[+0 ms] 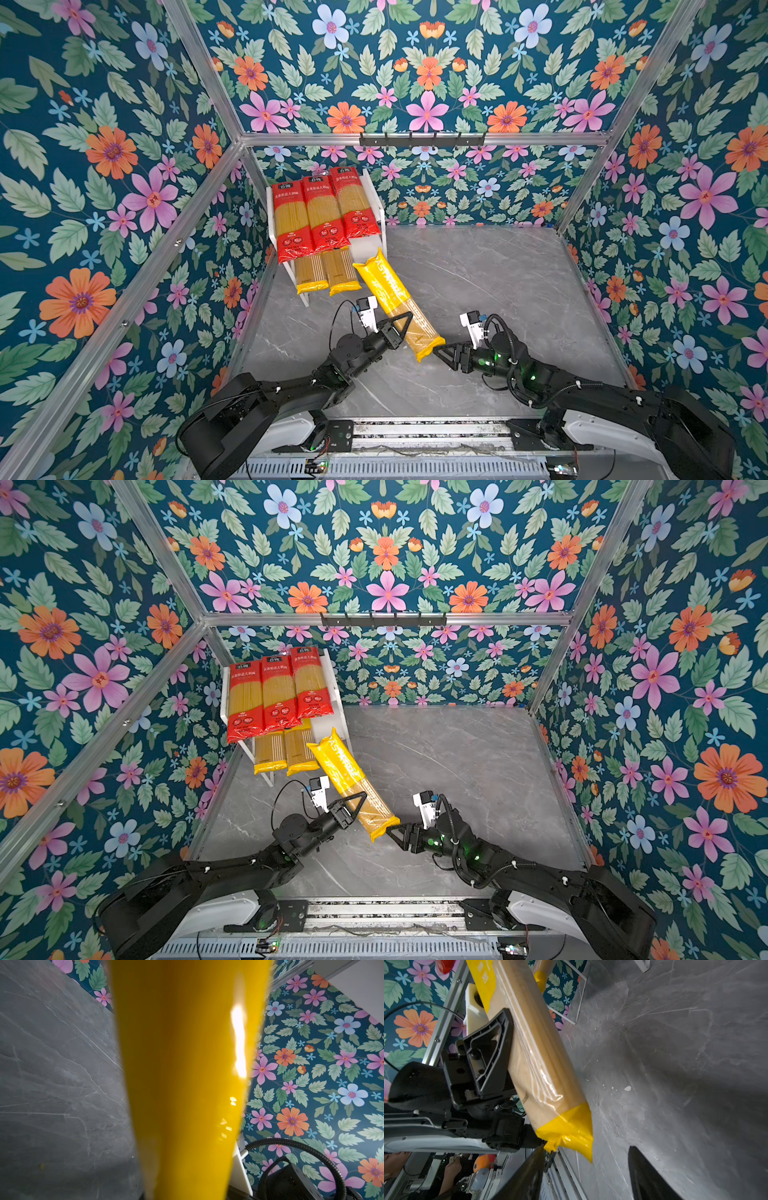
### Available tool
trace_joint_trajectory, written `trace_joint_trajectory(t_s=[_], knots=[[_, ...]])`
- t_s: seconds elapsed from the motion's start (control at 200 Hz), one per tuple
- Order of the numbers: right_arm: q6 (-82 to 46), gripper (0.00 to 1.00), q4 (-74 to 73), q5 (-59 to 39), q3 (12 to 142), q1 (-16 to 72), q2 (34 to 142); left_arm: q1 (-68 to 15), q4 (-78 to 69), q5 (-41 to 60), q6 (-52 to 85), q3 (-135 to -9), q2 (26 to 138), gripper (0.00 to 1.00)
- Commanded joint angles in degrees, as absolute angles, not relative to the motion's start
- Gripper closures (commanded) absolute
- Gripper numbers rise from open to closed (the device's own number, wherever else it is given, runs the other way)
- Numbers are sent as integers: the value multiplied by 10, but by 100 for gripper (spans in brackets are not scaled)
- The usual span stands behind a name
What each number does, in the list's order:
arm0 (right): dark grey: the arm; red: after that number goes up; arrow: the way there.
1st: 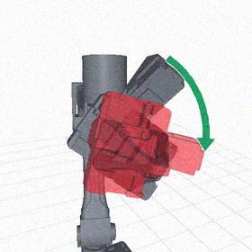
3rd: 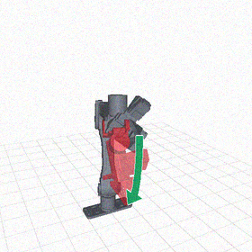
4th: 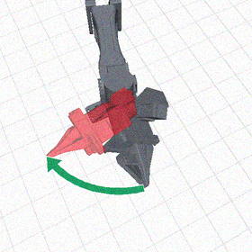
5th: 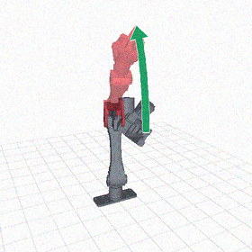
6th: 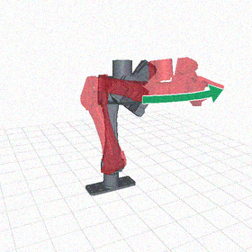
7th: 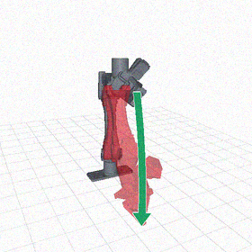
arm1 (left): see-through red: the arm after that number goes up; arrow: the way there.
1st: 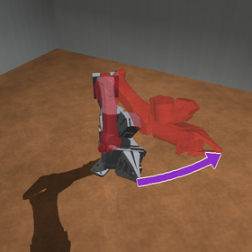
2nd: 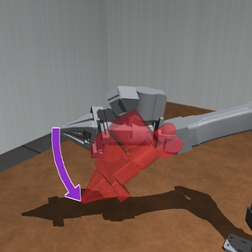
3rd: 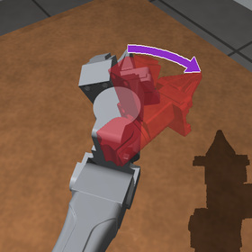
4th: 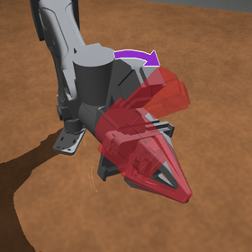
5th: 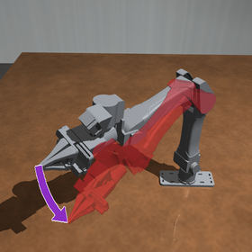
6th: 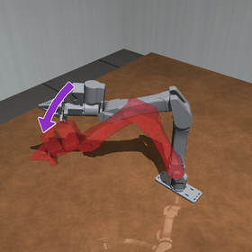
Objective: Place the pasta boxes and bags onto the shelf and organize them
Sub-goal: 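Carry the yellow pack with both grippers toward the shelf's lower tier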
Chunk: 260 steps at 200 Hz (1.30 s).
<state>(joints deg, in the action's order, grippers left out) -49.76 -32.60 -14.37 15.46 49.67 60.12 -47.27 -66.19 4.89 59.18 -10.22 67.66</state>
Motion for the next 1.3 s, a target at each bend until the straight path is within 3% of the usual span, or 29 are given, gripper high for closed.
trace_joint_trajectory(t_s=[0.0, 0.155, 0.365, 0.48, 0.635, 0.875, 1.035, 1.295], knots=[[-517, 36, -402, -142, 173, 499, 622, -476, -747, 49, 608, -108, 685, 84], [-524, 39, -468, -151, 186, 499, 665, -482, -794, 46, 625, -105, 718, 84], [-559, 51, -565, -163, 193, 500, 724, -483, -855, 43, 657, -98, 748, 84], [-577, 66, -623, -160, 184, 500, 751, -482, -849, 41, 659, -96, 742, 84], [-595, 85, -659, -163, 189, 500, 775, -482, -818, 24, 655, -86, 716, 73], [-619, 100, -697, -166, 223, 500, 815, -478, -728, -6, 642, -76, 634, 59], [-647, 100, -735, -167, 263, 499, 866, -475, -632, -22, 626, -76, 559, 56], [-725, 100, -815, -161, 402, 468, 1020, -475, -541, -46, 606, -56, 464, 43]])
